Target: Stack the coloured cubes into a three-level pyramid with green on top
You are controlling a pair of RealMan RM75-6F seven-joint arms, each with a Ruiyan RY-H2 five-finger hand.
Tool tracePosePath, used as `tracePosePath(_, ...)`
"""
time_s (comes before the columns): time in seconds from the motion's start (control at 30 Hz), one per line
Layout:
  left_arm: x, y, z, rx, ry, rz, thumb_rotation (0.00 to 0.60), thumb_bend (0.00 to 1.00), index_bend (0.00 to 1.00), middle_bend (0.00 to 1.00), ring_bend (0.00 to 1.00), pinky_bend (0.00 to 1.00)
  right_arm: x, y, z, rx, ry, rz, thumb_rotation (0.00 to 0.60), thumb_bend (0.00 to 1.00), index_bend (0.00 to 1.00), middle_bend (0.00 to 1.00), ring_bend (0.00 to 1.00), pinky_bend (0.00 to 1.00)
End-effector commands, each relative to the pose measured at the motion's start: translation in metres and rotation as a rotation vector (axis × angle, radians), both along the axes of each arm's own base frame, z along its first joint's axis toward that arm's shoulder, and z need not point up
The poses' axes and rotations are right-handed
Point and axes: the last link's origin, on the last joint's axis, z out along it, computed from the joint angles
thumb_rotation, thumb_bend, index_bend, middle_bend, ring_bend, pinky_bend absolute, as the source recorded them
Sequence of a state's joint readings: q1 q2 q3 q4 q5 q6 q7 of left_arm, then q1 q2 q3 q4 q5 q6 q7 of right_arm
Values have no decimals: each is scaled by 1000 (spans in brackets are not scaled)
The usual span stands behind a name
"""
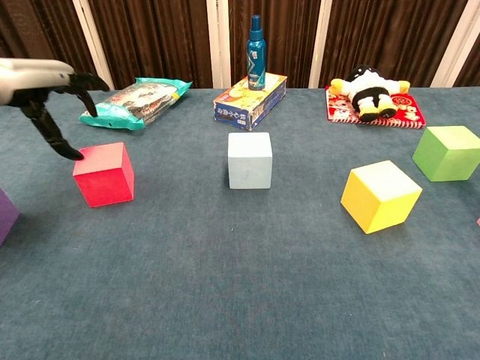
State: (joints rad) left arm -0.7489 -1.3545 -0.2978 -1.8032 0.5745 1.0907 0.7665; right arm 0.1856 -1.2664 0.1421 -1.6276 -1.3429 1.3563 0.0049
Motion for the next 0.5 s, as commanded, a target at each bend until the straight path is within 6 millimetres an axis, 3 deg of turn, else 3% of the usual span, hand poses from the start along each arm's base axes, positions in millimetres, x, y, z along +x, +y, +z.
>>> tracePosePath(0.03, 3, 1, -10, -16, 12, 3, 600, 111, 0, 233, 8, 52, 0, 0, 0, 2, -1, -4, 600, 344, 0, 0, 0, 0)
tracePosePath(0.5, -10, 5, -27, -28, 41, 45, 600, 151, 0, 245, 8, 52, 1, 0, -2, 9, -11, -13, 600, 344, 0, 0, 0, 0)
